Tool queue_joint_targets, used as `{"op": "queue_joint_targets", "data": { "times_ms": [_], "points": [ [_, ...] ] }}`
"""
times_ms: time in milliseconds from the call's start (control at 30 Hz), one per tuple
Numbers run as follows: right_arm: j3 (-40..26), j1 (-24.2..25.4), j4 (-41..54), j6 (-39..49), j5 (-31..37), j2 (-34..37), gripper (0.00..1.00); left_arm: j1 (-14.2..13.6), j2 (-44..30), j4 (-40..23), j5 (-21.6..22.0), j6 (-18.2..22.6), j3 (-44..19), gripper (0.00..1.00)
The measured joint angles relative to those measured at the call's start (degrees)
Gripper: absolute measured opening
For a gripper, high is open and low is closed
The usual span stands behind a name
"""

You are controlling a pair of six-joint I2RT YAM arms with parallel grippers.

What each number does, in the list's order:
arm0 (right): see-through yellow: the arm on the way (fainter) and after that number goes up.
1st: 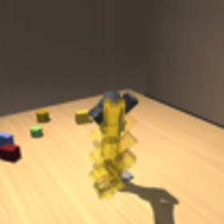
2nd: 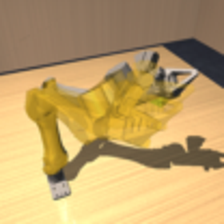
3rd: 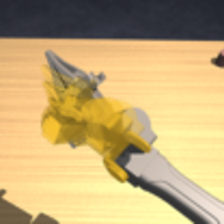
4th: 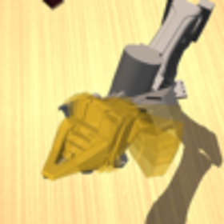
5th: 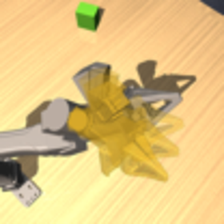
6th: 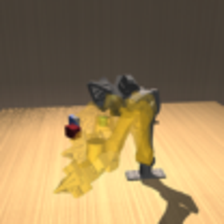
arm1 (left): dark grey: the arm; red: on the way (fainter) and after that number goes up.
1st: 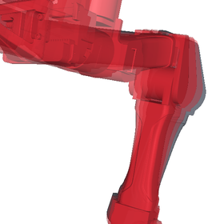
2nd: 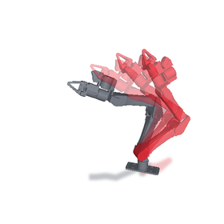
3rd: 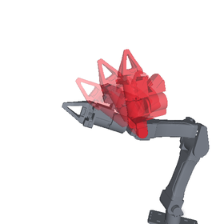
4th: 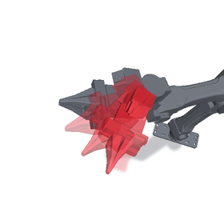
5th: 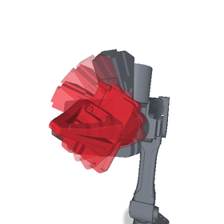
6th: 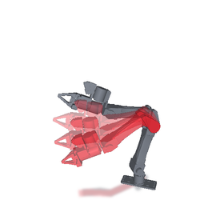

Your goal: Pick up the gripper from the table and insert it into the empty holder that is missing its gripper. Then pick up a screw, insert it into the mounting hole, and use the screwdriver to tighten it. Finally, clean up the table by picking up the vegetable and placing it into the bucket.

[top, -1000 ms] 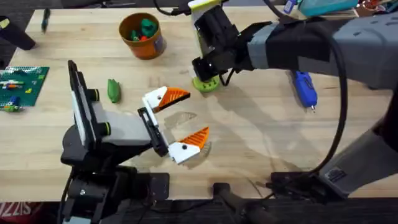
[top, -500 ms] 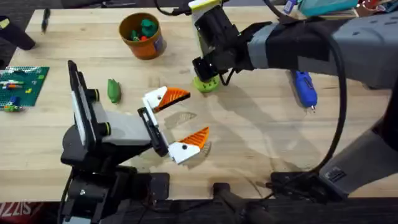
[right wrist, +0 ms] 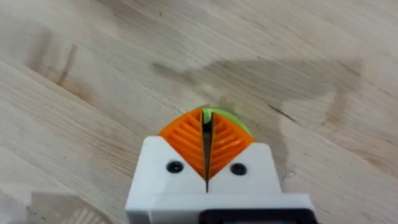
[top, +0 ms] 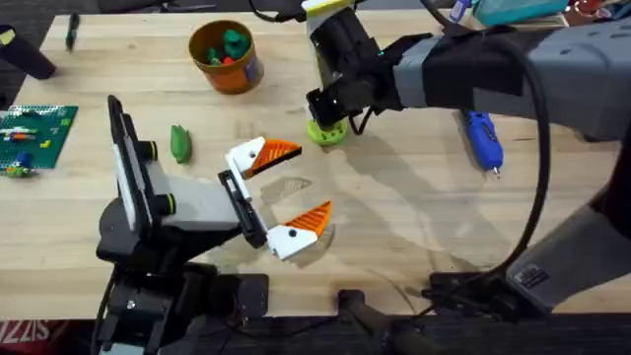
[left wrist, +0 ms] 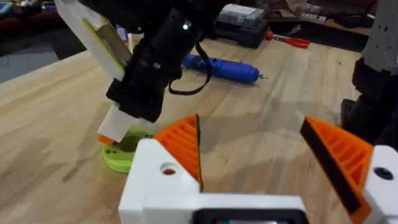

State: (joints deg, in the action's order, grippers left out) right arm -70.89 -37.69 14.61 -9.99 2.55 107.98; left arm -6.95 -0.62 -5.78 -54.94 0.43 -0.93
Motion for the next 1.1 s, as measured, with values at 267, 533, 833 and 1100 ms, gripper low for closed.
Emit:
{"op": "queue_joint_targets", "data": {
  "times_ms": [267,533,833,1100],
  "points": [
    [0.0,0.0,0.0,0.2,0.0,0.0,0.006,0.0,0.0,0.0,0.0,0.0,0.0,0.986],
    [0.0,0.0,0.8,0.6,-0.1,-3.5,0.006,0.0,0.0,0.0,0.0,0.0,0.0,0.986],
    [0.0,0.0,2.4,0.6,-0.5,-6.5,0.006,0.0,0.0,0.0,0.0,0.0,0.0,0.986],
    [-6.3,0.0,13.1,1.7,-2.3,-10.4,0.005,0.0,0.0,0.0,0.0,0.0,0.0,0.986]
  ]
}}
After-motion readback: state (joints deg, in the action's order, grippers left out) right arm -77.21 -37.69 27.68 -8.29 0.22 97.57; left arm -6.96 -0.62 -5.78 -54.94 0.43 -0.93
